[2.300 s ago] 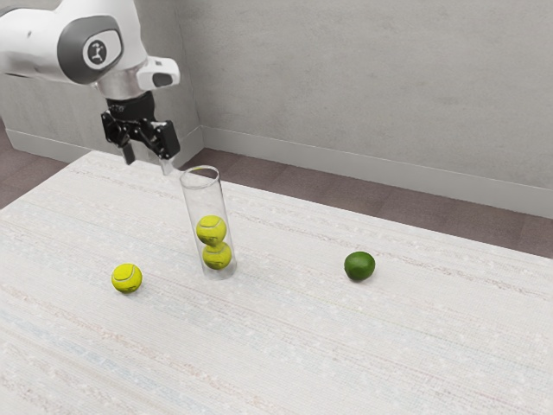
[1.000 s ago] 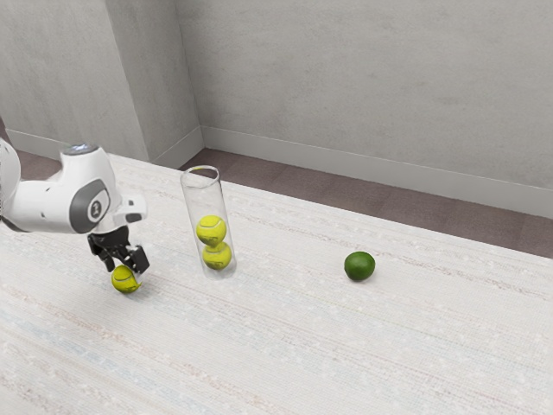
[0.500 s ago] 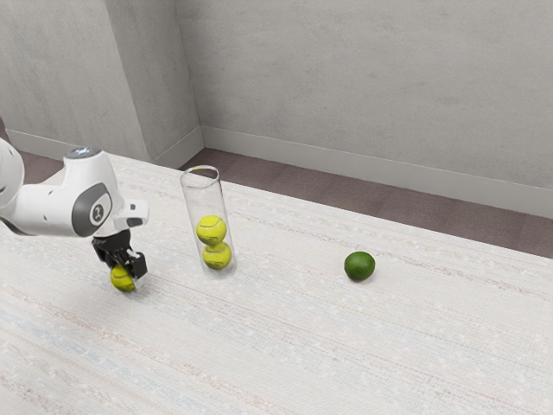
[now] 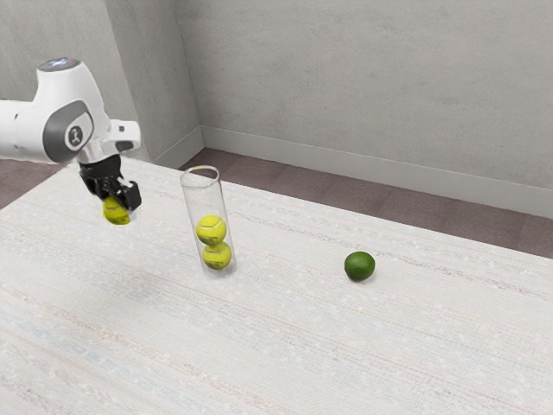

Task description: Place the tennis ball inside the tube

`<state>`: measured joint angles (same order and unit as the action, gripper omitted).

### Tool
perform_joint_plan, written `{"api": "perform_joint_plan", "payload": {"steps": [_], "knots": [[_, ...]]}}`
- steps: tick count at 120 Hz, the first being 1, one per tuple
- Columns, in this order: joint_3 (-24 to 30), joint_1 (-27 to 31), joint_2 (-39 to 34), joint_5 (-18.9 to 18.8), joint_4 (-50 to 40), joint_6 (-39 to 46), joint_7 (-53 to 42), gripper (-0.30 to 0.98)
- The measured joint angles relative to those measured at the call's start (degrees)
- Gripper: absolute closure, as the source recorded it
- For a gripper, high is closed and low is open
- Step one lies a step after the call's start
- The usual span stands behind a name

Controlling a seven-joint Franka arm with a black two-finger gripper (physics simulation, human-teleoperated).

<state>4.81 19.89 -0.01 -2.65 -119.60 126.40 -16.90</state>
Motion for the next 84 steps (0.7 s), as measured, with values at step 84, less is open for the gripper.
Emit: {"api": "perform_joint_plan", "payload": {"steps": [84], "knots": [[8.29, -4.74, 14.41, -1.75, 31.31, -19.34, 12.90, 0.31]]}}
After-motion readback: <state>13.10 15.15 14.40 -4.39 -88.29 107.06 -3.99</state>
